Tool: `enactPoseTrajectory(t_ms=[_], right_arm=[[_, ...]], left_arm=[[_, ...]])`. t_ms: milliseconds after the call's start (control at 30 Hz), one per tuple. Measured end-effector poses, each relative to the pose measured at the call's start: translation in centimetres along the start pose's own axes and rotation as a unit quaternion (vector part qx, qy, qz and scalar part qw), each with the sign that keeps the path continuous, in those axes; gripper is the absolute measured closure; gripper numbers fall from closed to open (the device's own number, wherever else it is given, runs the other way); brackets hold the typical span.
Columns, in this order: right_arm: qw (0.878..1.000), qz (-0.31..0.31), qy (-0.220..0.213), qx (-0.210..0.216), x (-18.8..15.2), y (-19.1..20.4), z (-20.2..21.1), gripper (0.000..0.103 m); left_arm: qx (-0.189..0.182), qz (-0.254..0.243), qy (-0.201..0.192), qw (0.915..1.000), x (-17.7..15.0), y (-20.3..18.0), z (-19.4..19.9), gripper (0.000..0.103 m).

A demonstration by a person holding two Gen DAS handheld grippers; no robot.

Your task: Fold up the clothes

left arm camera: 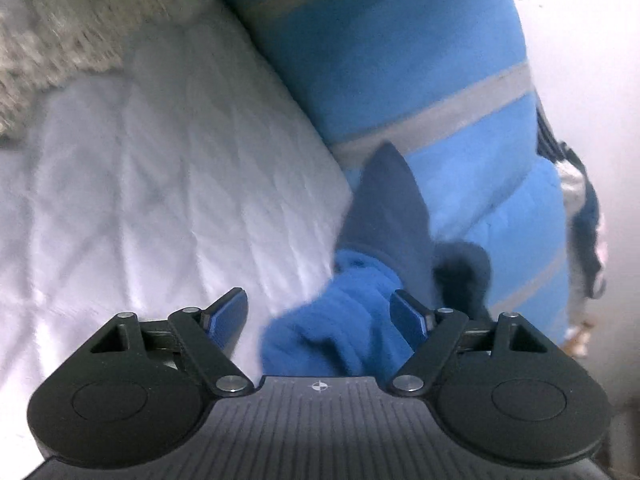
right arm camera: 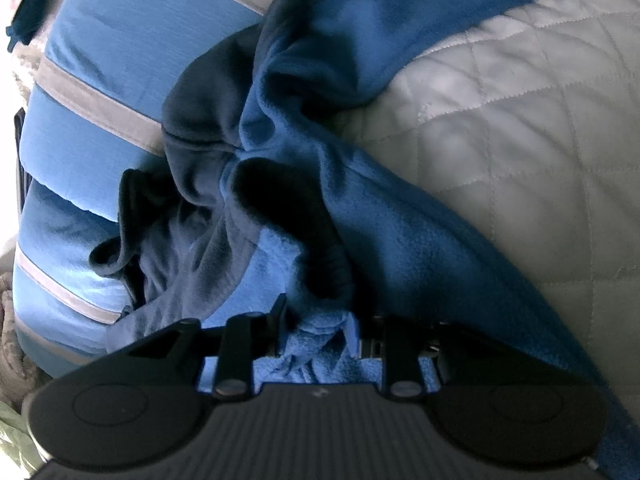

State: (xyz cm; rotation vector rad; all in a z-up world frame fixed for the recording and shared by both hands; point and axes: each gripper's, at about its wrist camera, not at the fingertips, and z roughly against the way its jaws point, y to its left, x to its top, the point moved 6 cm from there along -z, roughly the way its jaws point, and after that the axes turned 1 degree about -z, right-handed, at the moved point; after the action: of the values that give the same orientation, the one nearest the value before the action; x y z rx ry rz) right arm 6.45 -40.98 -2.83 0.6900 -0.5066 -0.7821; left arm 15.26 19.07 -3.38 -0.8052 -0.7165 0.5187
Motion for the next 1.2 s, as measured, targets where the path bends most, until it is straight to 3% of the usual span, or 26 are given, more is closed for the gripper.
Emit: enactPoseTrajectory(t_ms=[167,400,567,600,633,733,833,867,933,1033,1100,1200], right_arm=[[1.000,-0.003,0.003,0.001,-0.1,0.1,-0.1,0.059],[1.000,-0.008,0.003,0.003,0.0,0.0,-0.2,0.058],[1.000,-0.008,0.002,0.002,0.1,0.1,-0.3,0.057],[1.000,-0.008,0.002,0.003,0.1,0.1,-0.3,0.057],[1.000,-0.007,0.002,0.003,0.1,0.1,-0.3,0.057],[1.000,-0.008,0.002,0.006,0.1,0.0,-0.4,0.057],[1.000,-0.011,0.004,0.010,0.1,-0.1,-0.4,0.057],[1.000,-0.013,0.005,0.012,0.1,-0.1,-0.4,0.056],[1.000,-0.016,0.008,0.016,0.2,-0.1,-0.3,0.052],[1.000,-0.003,0.001,0.018,0.2,0.7,0.3,0.027],[0.999,0.027,-0.025,-0.004,0.1,1.8,1.5,0.009],[0.991,0.098,-0.072,-0.053,-0.2,4.0,3.7,0.000]], left_arm=[[0.017,-0.014,0.036,0.9991,-0.1,-1.0,-1.4,0.023],[-0.022,0.006,0.052,0.9984,-0.3,-0.9,-2.5,0.023],[-0.029,-0.003,0.045,0.9986,-0.5,-1.5,-3.1,0.026],[-0.025,0.001,0.043,0.9987,-0.6,-1.5,-3.2,0.038],[-0.019,0.009,0.042,0.9989,-0.8,-1.5,-3.3,0.059],[0.001,0.018,0.035,0.9992,-1.2,-1.8,-3.4,0.074],[0.048,-0.069,0.010,0.9964,-1.5,-4.4,-2.5,0.079],[0.062,-0.107,-0.002,0.9924,-1.7,-5.5,-2.1,0.079],[0.088,-0.195,-0.029,0.9764,-2.5,-8.1,-1.3,0.081],[0.120,-0.307,-0.066,0.9419,-4.3,-11.6,-0.3,0.081],[0.142,-0.374,-0.087,0.9126,-5.9,-13.5,0.0,0.081],[0.165,-0.461,-0.108,0.8649,-8.4,-15.5,-0.3,0.082]])
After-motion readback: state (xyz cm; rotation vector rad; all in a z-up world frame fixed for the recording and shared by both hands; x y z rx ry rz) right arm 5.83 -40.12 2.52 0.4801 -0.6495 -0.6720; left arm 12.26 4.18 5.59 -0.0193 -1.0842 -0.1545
